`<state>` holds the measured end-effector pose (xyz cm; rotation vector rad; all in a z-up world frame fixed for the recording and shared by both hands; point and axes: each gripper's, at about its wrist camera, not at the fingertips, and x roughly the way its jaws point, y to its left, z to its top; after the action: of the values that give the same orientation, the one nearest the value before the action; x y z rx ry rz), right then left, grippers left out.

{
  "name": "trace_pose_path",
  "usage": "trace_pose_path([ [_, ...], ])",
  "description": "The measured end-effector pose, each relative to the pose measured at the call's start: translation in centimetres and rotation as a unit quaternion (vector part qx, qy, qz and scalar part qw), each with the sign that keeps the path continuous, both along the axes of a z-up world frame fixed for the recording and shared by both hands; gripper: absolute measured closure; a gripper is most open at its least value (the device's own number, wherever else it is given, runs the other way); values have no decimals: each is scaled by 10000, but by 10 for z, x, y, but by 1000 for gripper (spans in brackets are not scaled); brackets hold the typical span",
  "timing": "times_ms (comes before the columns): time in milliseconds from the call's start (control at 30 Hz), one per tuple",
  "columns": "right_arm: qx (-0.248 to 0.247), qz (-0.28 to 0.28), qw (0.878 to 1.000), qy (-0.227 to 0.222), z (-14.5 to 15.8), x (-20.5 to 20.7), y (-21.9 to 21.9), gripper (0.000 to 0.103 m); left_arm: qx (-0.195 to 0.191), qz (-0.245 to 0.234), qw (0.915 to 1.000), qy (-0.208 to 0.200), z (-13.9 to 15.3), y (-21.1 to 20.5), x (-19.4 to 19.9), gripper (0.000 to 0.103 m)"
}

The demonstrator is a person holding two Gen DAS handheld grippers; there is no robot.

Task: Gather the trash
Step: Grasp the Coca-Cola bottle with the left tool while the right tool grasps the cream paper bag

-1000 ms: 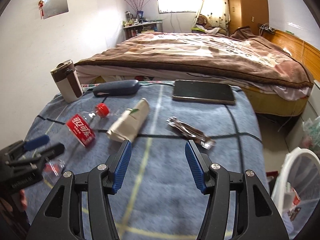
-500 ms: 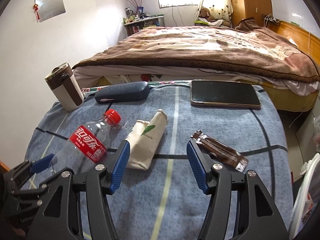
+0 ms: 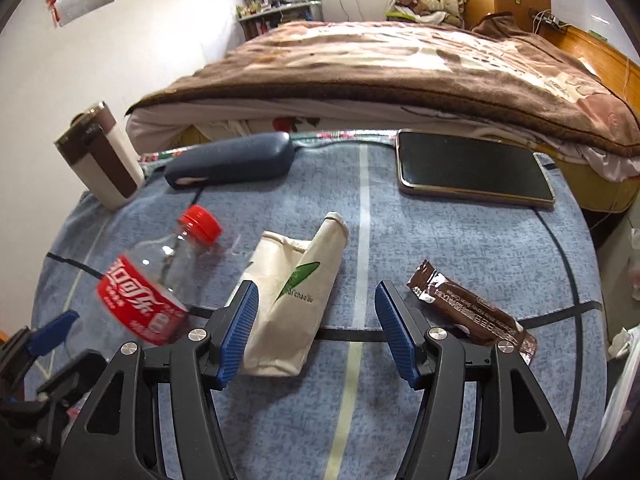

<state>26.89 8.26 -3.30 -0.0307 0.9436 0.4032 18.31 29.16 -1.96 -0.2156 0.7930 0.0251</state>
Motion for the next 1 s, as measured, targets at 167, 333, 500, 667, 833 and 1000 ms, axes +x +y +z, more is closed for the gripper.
trace_pose_path([
  [167,59,75,9999,77,-2,3,2,41,5,-203,9998,77,-2,-5,11,30],
  [333,119,164,9997,162,-4,2,0,41,-80,-177,9994,280,-12,-5,21,30],
  [500,73,211,9997,122,-3,0,-1,69,-161,-191,9992,302,-14,-6,27,31],
  [667,132,329,9993,77,-2,-4,-3,79,-283,-107,9988,378,-19,-6,32,34],
  [833,104,355,9993,3,-2,-6,-2,80,-160,-98,9993,326,-18,-10,32,35],
  [1000,89,350,9993,-28,-1,-7,-4,81,-112,-80,9994,311,-16,-14,30,37],
])
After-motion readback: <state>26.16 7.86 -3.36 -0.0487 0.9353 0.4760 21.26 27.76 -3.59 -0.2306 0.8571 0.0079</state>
